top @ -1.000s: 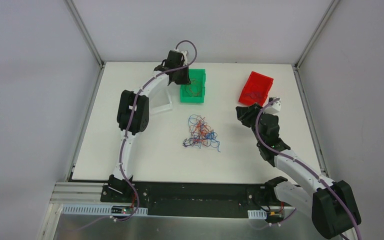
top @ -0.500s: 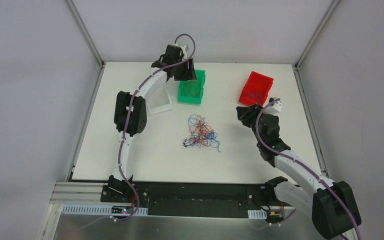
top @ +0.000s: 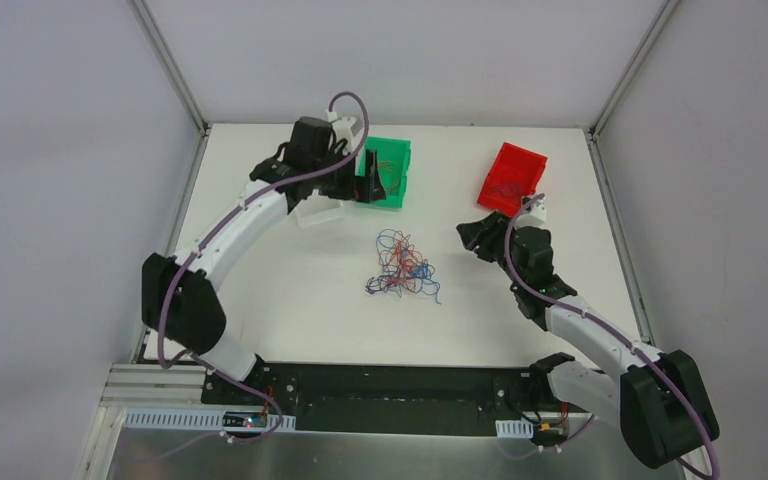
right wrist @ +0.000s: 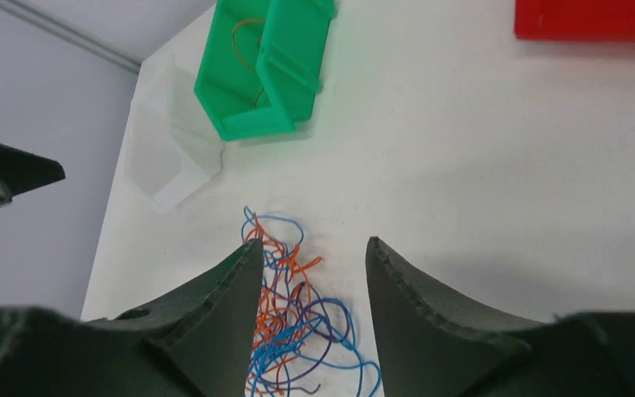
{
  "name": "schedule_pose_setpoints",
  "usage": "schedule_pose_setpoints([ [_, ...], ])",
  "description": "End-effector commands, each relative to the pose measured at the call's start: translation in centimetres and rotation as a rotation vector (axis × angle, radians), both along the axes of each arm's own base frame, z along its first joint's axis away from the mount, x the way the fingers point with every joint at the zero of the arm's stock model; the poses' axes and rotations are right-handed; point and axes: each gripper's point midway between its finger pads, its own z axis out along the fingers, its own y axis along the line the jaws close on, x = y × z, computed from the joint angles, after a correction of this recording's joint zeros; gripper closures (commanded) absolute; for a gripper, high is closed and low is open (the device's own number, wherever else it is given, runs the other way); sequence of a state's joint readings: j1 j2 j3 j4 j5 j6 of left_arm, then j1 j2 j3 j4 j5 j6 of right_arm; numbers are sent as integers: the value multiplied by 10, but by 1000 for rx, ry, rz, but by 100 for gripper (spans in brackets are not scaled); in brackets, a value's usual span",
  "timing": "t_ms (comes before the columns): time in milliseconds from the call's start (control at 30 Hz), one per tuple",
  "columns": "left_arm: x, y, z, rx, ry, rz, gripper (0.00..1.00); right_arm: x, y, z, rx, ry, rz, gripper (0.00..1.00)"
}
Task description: Untangle the cables
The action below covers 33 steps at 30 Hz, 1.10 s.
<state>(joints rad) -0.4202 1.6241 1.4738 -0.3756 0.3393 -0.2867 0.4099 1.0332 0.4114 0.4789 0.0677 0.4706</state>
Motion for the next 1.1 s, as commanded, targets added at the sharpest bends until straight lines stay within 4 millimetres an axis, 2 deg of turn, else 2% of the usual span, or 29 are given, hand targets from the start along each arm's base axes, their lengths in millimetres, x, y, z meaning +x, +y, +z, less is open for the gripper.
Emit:
schedule_pose_setpoints([
  [0,-68,-3,-30,81,25,-90,8,-20,37,5,59,42,235,47],
  [133,-101,-10,-58,76,3,-130,12,-43,59,-10,100,109,389,48],
  [300,-106,-14,-79,8,-48,-130,18,-62,73,-24,99,155,481,49],
  [500,-96,-23,-104,45,-17,-171,26,-78,80,-39,72,195,534,52],
  [600,-85,-30,-106,42,-46,-182,27,-83,82,-47,49,223,548,53],
  [900,-66,-46,-132,68,-47,-231,35,-83,95,-56,27,256,577,55],
  [1067,-58,-52,-144,73,-60,-252,44,-80,102,-55,20,247,592,62],
])
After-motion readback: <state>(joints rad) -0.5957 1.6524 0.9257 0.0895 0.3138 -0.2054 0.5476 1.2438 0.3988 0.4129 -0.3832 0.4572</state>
